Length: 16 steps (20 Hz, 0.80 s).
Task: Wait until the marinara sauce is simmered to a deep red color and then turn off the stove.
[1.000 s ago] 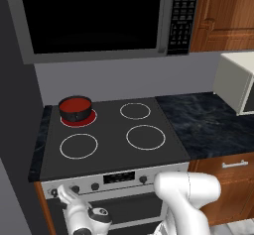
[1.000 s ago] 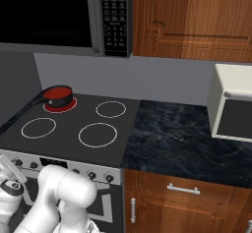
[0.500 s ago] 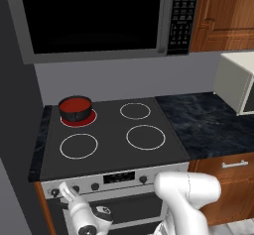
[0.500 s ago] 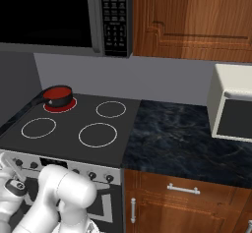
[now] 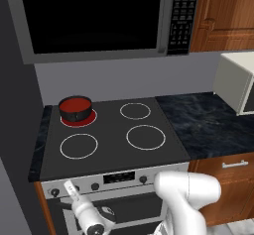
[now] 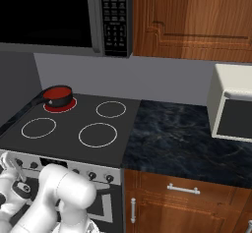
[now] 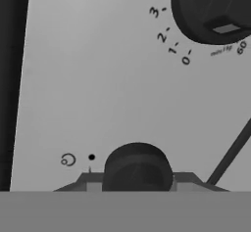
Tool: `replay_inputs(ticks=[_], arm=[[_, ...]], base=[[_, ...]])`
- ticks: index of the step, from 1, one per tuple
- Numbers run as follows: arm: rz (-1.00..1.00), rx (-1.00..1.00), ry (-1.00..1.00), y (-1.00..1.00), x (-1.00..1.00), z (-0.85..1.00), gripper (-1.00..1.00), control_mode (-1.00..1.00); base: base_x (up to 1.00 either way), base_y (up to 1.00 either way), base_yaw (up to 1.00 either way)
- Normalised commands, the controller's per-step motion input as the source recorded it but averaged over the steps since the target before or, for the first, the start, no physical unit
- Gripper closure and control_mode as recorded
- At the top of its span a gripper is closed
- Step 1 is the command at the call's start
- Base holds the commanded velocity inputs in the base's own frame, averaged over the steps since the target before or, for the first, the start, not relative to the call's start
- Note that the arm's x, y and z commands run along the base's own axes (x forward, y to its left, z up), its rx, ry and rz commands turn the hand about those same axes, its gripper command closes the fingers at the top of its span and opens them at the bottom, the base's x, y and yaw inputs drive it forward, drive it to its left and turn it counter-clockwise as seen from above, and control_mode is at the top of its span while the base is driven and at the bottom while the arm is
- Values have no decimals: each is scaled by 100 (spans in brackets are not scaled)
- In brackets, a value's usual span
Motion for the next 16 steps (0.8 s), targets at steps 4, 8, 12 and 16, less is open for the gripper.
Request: replay_inputs(ticks=[4, 8, 12, 16], arm=[[-26, 57, -14, -33, -9, 0, 100, -100], [-28, 44, -5, -11, -6, 0, 100, -100], [-27, 34, -1, -3, 0, 0, 100, -100], [-26, 40, -4, -11, -9, 0, 100, -100]], base=[[0, 0, 0], [0, 0, 0], [0, 0, 0], [0, 0, 0]])
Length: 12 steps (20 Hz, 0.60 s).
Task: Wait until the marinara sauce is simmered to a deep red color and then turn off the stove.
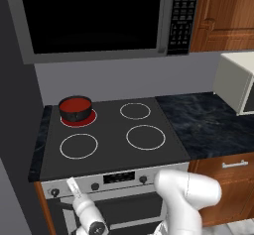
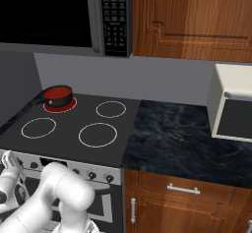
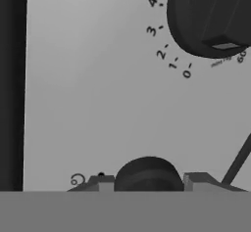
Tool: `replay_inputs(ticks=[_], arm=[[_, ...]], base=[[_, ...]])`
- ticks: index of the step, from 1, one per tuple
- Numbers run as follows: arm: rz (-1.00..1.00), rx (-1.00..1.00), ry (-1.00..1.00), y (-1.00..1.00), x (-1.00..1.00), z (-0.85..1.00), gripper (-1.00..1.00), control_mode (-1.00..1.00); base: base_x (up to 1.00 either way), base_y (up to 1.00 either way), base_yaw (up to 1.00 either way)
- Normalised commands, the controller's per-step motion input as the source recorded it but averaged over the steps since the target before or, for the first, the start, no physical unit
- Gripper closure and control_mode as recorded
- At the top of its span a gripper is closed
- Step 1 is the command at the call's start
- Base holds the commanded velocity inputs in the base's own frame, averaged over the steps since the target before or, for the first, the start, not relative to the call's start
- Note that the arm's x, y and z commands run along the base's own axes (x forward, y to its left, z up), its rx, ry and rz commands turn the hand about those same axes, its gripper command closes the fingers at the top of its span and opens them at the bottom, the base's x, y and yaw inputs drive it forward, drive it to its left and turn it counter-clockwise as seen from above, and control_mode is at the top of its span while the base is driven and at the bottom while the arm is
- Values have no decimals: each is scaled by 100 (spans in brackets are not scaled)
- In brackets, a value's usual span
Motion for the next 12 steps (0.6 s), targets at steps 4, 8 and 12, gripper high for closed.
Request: replay_inputs(ticks=[4, 8, 12], arm=[[-29, 42, -9, -6, -12, 0, 100, -100], [-41, 26, -7, 6, -2, -9, 100, -100], [-34, 30, -5, 0, 0, -1, 100, -100]], base=[[0, 0, 0], [0, 0, 0], [0, 0, 0]])
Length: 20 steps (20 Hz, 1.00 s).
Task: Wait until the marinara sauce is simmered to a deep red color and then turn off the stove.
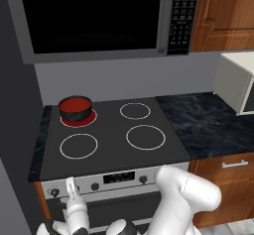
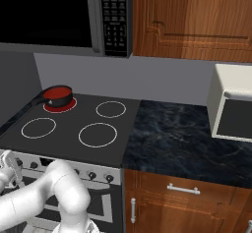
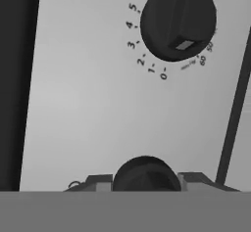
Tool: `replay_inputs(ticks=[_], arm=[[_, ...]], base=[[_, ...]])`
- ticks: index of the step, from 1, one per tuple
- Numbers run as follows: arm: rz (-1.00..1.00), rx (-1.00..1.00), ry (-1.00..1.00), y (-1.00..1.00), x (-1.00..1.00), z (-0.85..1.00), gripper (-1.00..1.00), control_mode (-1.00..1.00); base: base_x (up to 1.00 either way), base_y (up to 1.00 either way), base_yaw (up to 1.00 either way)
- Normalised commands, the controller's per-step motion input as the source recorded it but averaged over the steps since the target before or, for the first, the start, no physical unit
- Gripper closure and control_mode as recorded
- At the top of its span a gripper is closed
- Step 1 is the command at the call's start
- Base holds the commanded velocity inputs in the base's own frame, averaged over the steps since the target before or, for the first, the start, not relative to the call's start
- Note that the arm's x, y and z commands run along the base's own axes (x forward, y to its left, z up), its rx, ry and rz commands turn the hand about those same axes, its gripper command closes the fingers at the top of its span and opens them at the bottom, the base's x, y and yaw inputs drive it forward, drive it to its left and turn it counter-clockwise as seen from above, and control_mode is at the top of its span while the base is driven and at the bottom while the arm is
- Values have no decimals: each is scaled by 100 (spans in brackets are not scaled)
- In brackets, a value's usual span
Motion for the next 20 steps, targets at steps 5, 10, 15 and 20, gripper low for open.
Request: replay_inputs(ticks=[5, 10, 15, 20], arm=[[-26, 42, -4, -20, 0, 0, 100, -100], [-18, 50, -6, -51, -6, -3, 100, -100], [-6, 52, -13, -60, -20, -12, 100, -100], [0, 50, -12, -67, -22, -4, 100, -100]], base=[[0, 0, 0], [0, 0, 0], [0, 0, 0], [0, 0, 0]])
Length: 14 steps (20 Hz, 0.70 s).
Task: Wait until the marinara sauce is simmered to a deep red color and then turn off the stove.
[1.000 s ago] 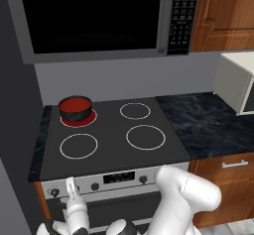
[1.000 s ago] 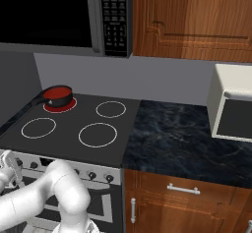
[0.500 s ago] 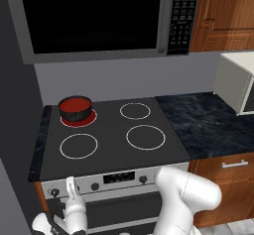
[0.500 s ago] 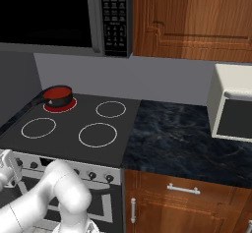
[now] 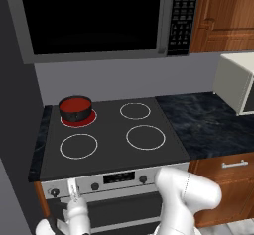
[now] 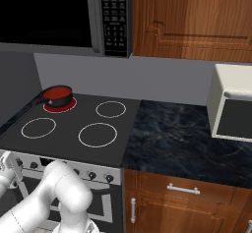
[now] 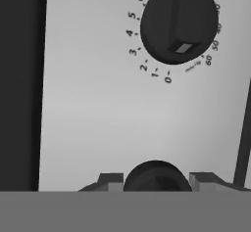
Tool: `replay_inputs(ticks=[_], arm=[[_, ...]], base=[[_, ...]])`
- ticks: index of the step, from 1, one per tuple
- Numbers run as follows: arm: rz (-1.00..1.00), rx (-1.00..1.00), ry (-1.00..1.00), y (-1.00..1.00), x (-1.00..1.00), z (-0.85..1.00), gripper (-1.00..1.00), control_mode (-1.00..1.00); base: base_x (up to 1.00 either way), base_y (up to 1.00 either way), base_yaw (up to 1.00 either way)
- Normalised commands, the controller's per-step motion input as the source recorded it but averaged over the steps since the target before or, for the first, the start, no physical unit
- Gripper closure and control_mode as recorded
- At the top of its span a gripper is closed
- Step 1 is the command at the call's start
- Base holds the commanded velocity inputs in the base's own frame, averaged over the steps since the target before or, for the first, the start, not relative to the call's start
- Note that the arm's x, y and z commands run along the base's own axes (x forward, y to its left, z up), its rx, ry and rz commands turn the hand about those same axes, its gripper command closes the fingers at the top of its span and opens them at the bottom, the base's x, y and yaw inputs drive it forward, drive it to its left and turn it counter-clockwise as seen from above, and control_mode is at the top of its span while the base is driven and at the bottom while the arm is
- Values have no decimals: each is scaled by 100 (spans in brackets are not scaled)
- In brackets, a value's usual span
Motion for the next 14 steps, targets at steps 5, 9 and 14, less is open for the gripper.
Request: replay_inputs(ticks=[5, 9, 14], arm=[[0, 56, -3, -54, -19, 0, 100, -100], [0, 61, 0, -57, -28, 0, 100, -100], [0, 63, 0, -36, -32, 0, 100, -100]], base=[[0, 0, 0], [0, 0, 0], [0, 0, 0]])
